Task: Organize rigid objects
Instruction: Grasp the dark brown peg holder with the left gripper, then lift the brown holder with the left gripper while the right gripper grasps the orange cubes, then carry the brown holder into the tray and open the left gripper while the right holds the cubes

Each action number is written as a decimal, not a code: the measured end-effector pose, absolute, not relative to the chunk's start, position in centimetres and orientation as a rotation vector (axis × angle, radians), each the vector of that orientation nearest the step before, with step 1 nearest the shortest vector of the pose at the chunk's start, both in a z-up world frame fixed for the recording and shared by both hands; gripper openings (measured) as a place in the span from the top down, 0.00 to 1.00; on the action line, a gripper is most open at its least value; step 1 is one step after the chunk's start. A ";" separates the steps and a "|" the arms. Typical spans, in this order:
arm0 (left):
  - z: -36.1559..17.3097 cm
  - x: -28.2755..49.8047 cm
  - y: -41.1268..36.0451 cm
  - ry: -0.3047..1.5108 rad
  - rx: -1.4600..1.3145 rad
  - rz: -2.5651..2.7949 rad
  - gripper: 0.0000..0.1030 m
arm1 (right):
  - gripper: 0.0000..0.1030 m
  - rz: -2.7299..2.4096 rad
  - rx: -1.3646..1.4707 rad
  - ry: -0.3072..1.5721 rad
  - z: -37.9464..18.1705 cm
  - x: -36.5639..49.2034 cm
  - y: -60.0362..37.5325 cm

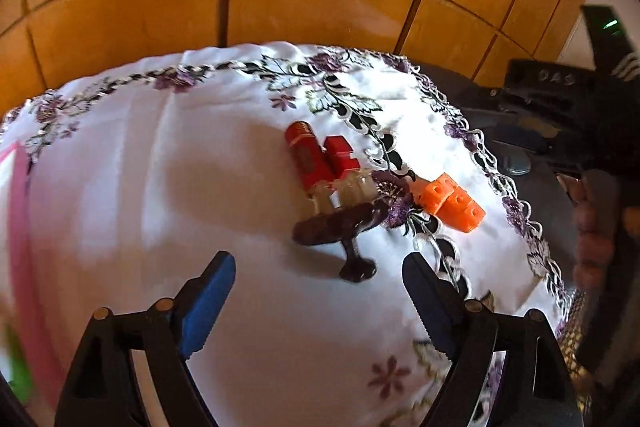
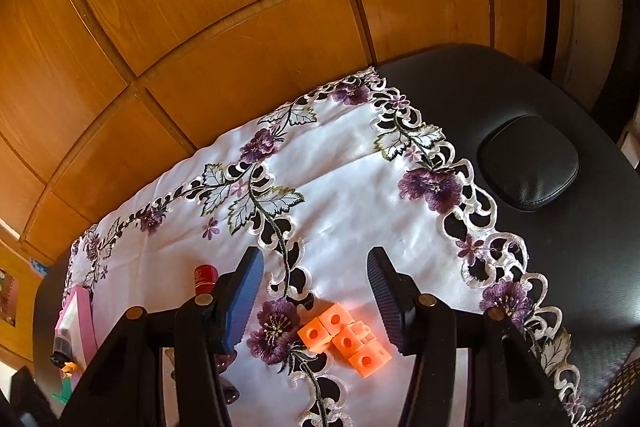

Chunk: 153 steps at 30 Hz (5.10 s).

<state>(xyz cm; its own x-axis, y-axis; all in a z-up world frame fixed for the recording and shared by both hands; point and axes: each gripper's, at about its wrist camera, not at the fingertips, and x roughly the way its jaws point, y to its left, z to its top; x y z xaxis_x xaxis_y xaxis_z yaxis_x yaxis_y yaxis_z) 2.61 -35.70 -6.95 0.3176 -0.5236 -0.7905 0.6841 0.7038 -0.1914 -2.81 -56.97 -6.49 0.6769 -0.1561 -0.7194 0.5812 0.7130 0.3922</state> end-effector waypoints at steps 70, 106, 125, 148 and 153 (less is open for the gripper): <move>-8.7 0.7 -28.7 0.871 0.189 -0.751 0.56 | 0.55 -0.296 0.281 1.149 -12.4 2.6 -50.1; 0.7 0.6 -20.5 0.674 0.061 -0.626 0.56 | 0.57 -0.281 0.126 1.126 -12.4 2.3 -47.8; 0.8 7.1 -10.7 0.767 -0.231 -0.503 0.56 | 0.57 -0.285 0.068 1.120 -12.3 2.3 -47.4; -7.0 17.4 -7.0 0.997 -0.265 -0.285 0.43 | 0.57 -0.280 0.053 1.120 -12.2 2.3 -47.1; -4.6 15.6 -6.9 0.893 -0.218 -0.285 0.39 | 0.57 -0.279 0.047 1.120 -12.2 2.4 -47.1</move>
<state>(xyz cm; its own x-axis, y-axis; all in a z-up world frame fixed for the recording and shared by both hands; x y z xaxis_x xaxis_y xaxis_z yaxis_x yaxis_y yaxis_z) 15.57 -6.93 -4.58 0.5931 -0.3332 -0.7330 0.1532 0.9404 -0.3035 2.36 -47.07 -12.21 0.4050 -0.1976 -0.8927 0.2442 0.9643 -0.1026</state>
